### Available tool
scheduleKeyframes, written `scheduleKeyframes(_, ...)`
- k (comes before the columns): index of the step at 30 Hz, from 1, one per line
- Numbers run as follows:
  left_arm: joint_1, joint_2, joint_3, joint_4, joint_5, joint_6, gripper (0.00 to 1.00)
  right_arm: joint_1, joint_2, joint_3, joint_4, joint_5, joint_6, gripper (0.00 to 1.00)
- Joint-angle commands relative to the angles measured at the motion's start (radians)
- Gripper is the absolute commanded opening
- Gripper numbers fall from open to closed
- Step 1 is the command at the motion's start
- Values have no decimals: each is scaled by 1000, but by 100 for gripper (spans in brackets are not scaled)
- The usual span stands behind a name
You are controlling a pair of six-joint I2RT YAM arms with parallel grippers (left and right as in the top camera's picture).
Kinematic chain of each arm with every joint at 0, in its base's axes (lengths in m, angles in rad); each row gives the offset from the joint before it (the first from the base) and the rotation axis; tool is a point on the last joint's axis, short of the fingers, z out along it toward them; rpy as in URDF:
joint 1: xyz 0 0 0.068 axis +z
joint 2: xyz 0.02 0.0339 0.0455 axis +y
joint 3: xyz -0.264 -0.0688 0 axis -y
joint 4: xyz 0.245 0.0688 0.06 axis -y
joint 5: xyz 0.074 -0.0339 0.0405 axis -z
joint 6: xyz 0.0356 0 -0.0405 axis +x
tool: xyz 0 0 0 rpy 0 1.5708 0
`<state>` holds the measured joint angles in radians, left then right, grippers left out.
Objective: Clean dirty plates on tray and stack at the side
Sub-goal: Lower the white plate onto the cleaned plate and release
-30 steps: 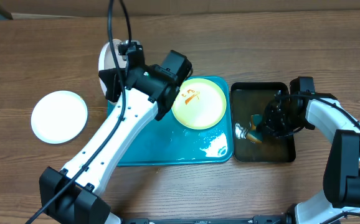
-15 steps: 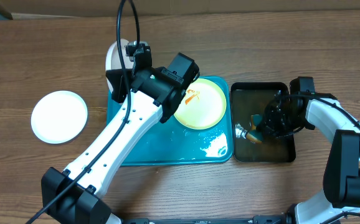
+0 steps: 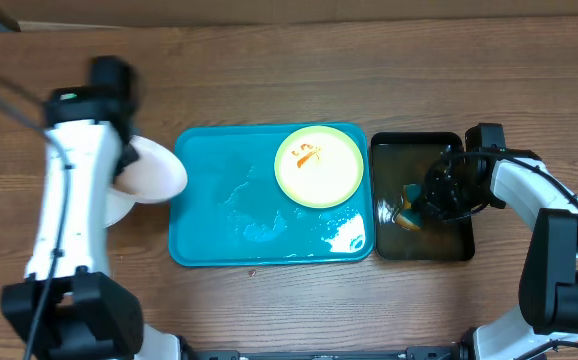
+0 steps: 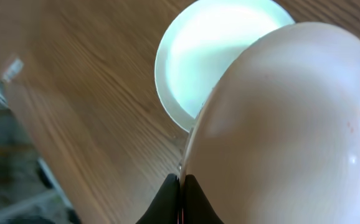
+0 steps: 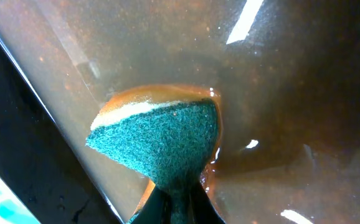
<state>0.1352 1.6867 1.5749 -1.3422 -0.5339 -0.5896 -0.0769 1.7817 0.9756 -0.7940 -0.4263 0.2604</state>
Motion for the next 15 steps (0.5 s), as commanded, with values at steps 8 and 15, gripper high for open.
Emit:
scheduleKeyframes(8, 412, -23, -4, 148, 299, 126, 4, 3, 0, -10, -6, 34, -3, 4)
scheduleKeyframes(15, 441, -15, -5, 217, 291, 126, 4, 3, 0, -10, -10, 34, -3, 4)
